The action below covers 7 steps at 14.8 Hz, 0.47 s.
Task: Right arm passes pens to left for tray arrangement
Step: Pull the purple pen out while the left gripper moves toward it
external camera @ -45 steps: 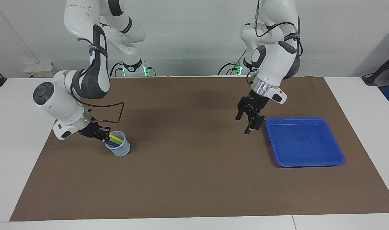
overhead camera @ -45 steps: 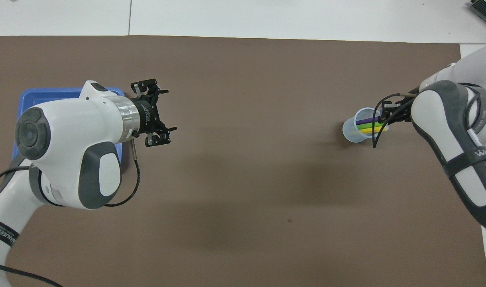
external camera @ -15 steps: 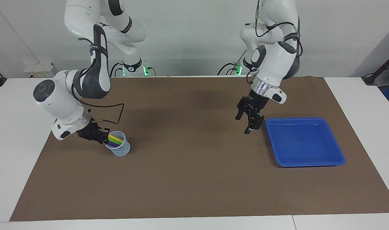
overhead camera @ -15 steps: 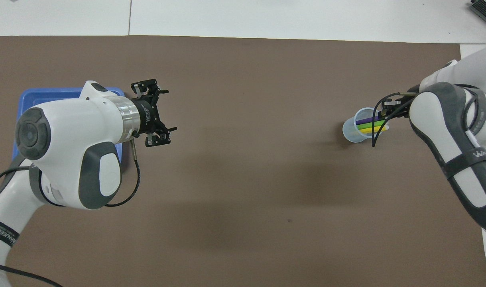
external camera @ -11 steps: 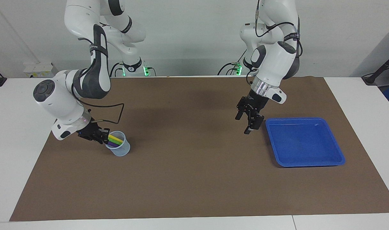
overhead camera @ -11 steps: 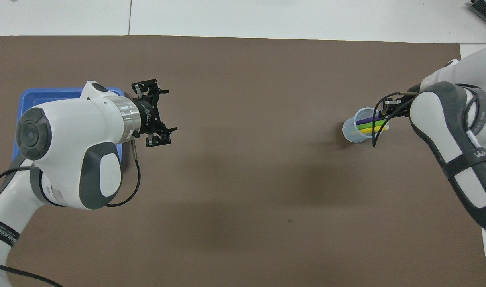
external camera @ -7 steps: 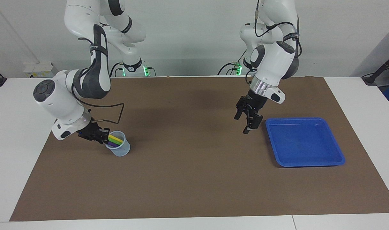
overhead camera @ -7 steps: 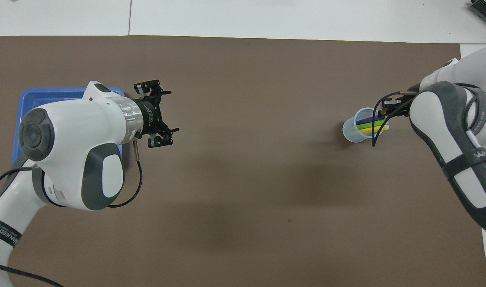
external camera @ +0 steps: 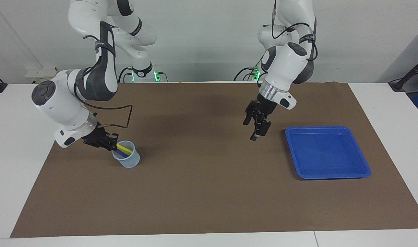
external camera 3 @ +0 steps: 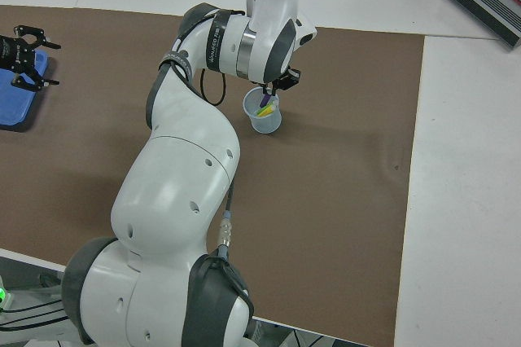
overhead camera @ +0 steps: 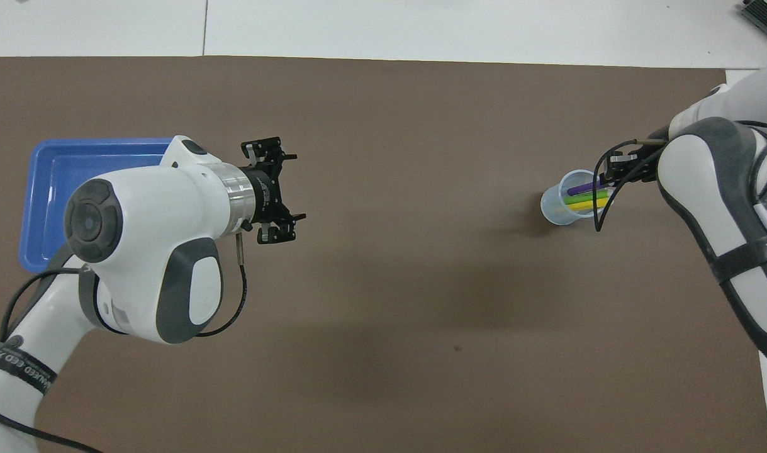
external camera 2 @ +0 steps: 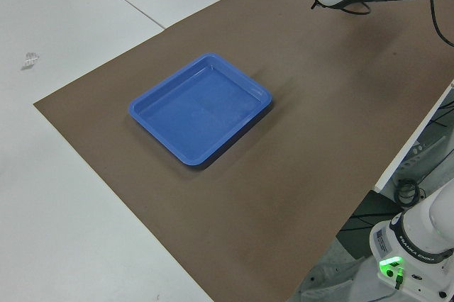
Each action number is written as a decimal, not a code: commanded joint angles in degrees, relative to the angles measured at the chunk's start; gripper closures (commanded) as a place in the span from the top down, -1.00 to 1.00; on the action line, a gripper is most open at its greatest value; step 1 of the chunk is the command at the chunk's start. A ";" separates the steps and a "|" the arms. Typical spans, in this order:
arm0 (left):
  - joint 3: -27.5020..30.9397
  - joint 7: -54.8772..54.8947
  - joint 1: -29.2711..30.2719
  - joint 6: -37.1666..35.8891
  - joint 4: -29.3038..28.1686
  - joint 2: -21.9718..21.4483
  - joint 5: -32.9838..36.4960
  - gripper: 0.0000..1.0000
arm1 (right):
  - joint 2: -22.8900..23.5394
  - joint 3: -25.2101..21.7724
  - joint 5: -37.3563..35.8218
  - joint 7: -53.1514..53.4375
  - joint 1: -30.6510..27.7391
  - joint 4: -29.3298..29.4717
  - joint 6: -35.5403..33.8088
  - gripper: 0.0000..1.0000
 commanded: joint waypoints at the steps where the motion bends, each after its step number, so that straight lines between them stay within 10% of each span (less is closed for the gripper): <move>1: 0.69 -0.97 -1.73 -1.21 1.00 0.15 -0.83 1.00 | -1.72 0.26 0.17 -1.24 -0.33 1.18 -3.39 -0.94; 7: 0.51 -3.96 -3.30 2.74 2.41 0.86 -8.82 1.00 | -6.20 0.26 0.00 -1.16 -0.33 6.18 -13.93 -0.94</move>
